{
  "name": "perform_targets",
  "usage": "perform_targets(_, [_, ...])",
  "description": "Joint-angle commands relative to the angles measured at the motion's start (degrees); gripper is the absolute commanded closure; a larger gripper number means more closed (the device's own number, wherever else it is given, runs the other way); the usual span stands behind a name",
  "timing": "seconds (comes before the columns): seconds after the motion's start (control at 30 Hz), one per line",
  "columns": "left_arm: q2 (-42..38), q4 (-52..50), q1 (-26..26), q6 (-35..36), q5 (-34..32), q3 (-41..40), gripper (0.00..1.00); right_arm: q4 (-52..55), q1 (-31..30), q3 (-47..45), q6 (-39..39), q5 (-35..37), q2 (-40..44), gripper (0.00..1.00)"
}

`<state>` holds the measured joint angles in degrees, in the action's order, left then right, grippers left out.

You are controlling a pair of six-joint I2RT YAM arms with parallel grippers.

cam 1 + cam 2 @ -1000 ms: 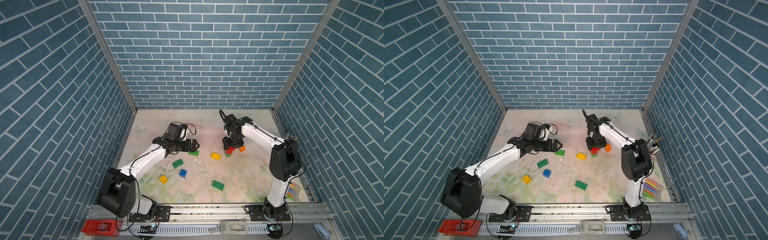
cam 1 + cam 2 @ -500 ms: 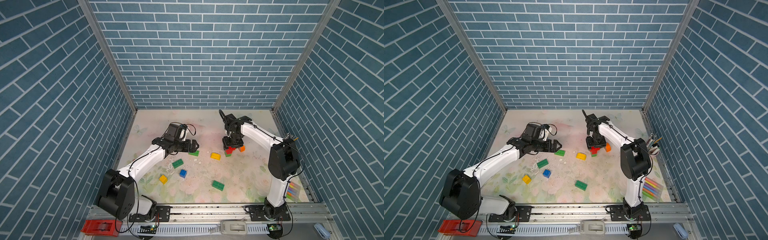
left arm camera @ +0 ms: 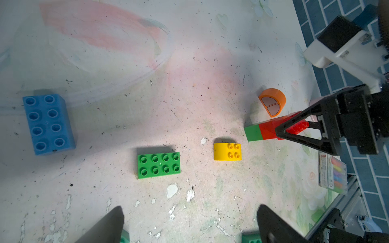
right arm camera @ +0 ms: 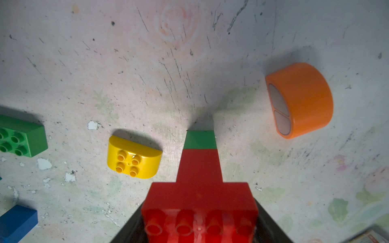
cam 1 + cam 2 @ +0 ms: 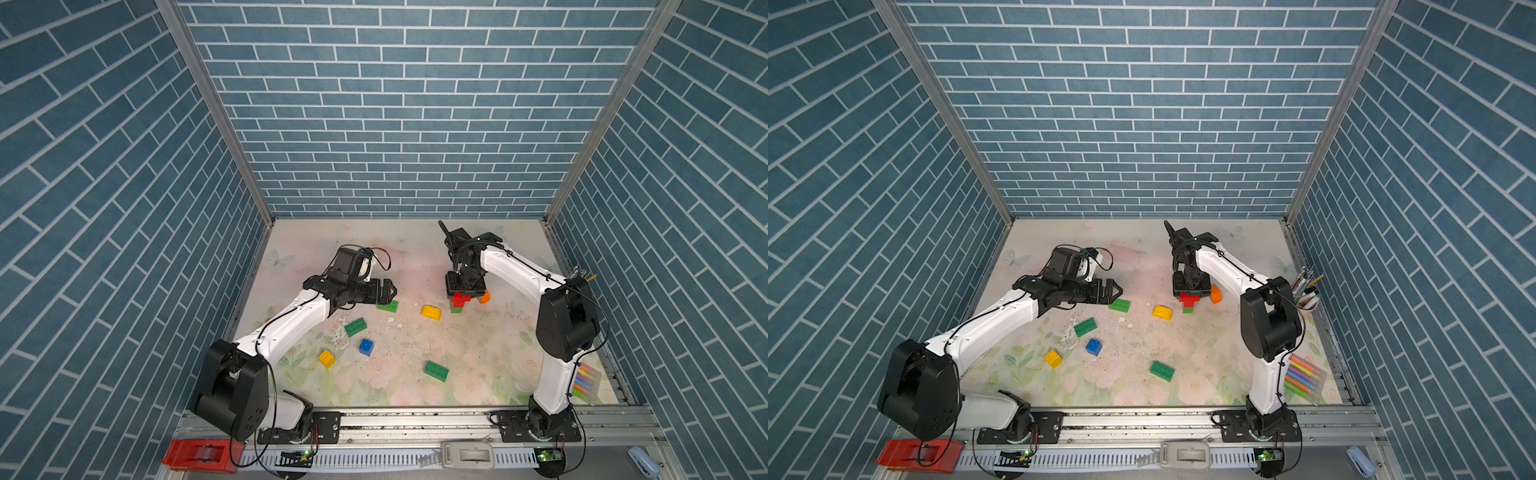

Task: Assemble an ice cream with lego
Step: Assemble the lego brick with the lego brick.

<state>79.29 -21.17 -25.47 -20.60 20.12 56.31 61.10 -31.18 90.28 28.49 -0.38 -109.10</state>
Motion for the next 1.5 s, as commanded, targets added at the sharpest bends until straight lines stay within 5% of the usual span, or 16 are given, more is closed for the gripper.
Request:
perform_targets(0.0, [-1.7,-0.8,-0.2,0.5,-1.1,-1.0,0.0,4.0,0.0,-1.7,1.4,2.4,-3.3,0.5])
perform_targets(0.83, [-4.0,-1.7,0.0,0.5,-2.6,-1.7,0.0,1.9,0.1,0.7,0.0,1.7,-1.4,0.21])
perform_targets(0.97, [-4.3,-2.0,-0.1,0.6,-3.0,-1.6,0.0,1.6,0.1,0.5,0.4,2.4,0.4,0.06])
perform_targets(1.27, [-5.1,-4.7,0.3,1.7,-2.8,-0.3,0.01,2.5,-1.1,-5.7,8.6,2.6,11.9,0.02])
perform_targets(1.47, [-5.7,-7.7,0.3,2.4,-0.9,1.5,0.0,4.0,-7.9,-9.5,18.7,3.2,17.2,0.03])
